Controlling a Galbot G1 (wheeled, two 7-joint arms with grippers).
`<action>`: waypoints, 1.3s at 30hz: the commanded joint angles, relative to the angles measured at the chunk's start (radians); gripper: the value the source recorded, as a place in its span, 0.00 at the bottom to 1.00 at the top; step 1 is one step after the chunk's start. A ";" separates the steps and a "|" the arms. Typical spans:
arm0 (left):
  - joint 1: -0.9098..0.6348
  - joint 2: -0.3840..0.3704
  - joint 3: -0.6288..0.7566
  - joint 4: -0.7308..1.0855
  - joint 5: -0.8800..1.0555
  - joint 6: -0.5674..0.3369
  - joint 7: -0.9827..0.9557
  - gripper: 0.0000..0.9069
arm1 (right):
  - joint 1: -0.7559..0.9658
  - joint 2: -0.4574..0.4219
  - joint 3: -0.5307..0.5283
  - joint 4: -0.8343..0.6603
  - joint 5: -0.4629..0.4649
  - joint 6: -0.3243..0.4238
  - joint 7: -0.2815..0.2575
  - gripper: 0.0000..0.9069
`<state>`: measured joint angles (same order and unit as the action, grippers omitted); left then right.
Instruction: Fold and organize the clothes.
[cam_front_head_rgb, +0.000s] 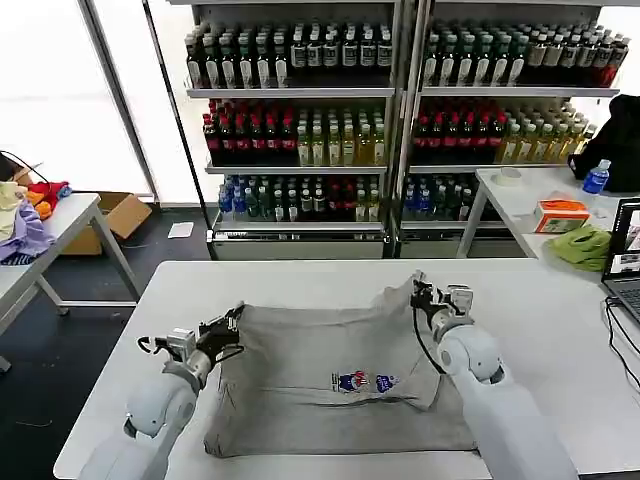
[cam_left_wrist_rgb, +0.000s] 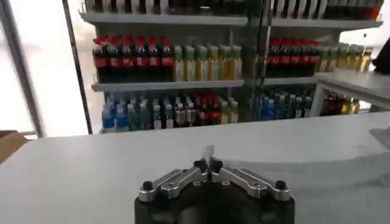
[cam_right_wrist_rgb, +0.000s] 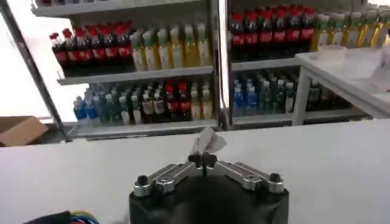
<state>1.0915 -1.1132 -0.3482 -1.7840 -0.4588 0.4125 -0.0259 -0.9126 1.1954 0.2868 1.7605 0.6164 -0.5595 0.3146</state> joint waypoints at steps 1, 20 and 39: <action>0.152 0.017 -0.028 -0.131 0.021 -0.015 0.002 0.00 | -0.217 0.006 0.067 0.224 -0.028 0.008 0.013 0.00; 0.339 0.030 -0.091 -0.200 0.057 -0.021 0.026 0.00 | -0.523 -0.018 0.184 0.336 -0.044 0.022 0.088 0.00; 0.355 0.006 -0.086 -0.170 0.107 -0.036 0.047 0.00 | -0.623 -0.002 0.153 0.371 -0.149 0.051 0.098 0.00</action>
<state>1.4294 -1.1064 -0.4326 -1.9588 -0.3654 0.3785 0.0190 -1.4978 1.1897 0.4432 2.1203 0.4980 -0.5171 0.4101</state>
